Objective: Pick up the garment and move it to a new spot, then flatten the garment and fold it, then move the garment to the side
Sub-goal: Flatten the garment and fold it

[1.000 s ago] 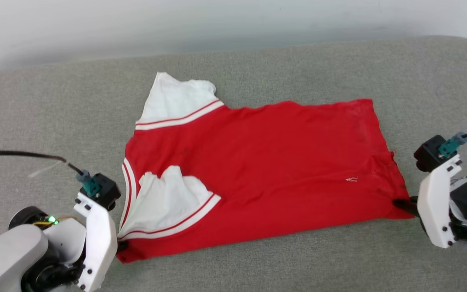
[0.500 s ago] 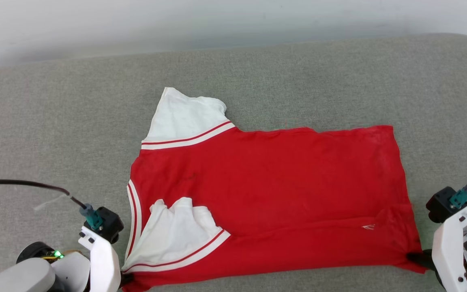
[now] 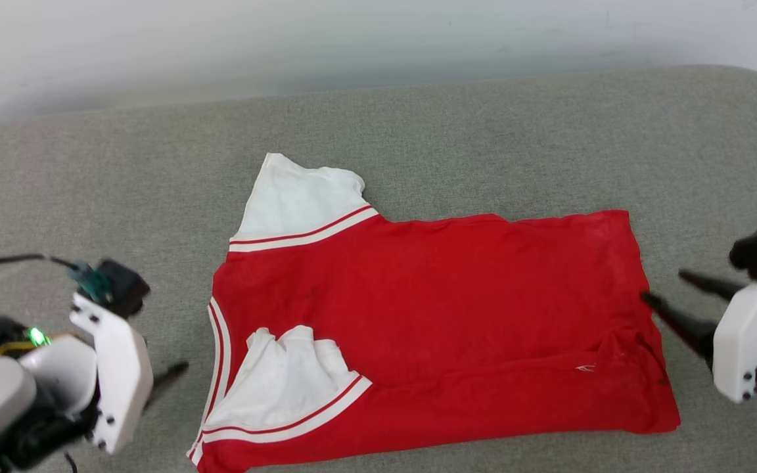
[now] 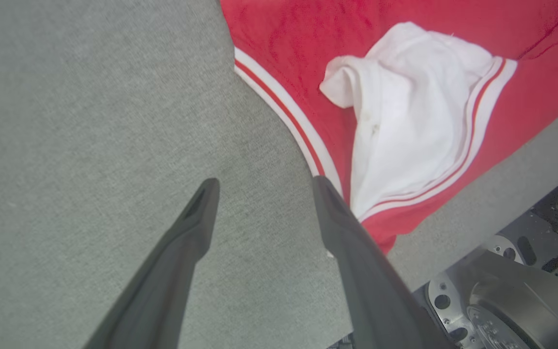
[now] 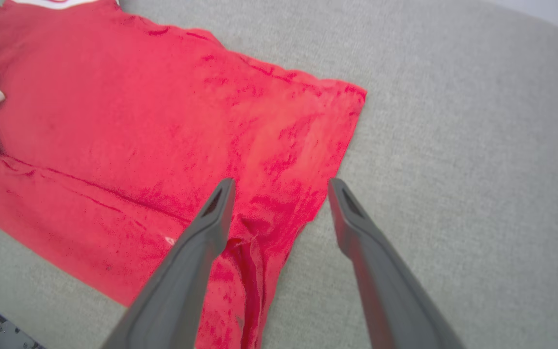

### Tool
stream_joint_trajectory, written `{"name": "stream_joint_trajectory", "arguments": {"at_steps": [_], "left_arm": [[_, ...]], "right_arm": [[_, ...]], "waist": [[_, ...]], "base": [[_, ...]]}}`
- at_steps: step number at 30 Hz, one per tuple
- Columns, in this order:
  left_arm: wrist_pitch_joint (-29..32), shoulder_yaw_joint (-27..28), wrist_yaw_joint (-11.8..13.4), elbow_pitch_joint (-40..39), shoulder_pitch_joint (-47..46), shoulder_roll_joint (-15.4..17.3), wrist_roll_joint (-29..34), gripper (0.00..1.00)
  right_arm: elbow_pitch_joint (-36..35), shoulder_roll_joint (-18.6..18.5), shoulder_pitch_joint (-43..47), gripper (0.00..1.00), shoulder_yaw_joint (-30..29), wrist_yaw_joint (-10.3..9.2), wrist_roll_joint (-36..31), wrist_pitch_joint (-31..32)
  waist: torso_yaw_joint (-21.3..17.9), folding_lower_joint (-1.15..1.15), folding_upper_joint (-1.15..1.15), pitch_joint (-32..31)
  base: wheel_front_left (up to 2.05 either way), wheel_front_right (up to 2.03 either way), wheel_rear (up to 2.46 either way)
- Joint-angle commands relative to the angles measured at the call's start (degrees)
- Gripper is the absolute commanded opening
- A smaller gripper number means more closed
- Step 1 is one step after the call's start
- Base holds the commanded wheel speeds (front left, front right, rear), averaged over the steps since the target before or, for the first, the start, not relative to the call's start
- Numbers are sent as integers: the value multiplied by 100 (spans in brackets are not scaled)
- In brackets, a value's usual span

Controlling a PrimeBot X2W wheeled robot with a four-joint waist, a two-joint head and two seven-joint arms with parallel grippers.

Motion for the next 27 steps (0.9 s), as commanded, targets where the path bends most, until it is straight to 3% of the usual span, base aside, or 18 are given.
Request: {"name": "stream_joint_trajectory", "arguments": {"at_steps": [1,8,15,21,27], "left_arm": [[-55,51,-9,-34,-110,14,60,100],[-386,472,-35,89,-959,-137,519,100],[-169,814,-84,544,-1960,-541,539,100],[705,1025,-142,963,-2856,-731,175,100],[1887,1064,-101,1242,-3640,-831,-209,100]], "right_arm": [[-8,84,-52,100,-105,-4,-88,-141],[-225,705,12,100,-1427,-4,-1059,-1367],[-929,1520,421,100,-2704,-4,-2236,-1937],[-1888,2290,927,100,-3346,-4,-3001,-1804],[-2636,2691,1173,100,-3453,-4,-3323,-1489]], "waist": [[-7,0,0,8],[-121,0,0,296],[-303,0,0,867],[-503,0,0,1518],[-693,0,0,2136]], "base": [[0,0,0],[0,0,0],[0,0,0],[0,0,0],[0,0,0]]}}
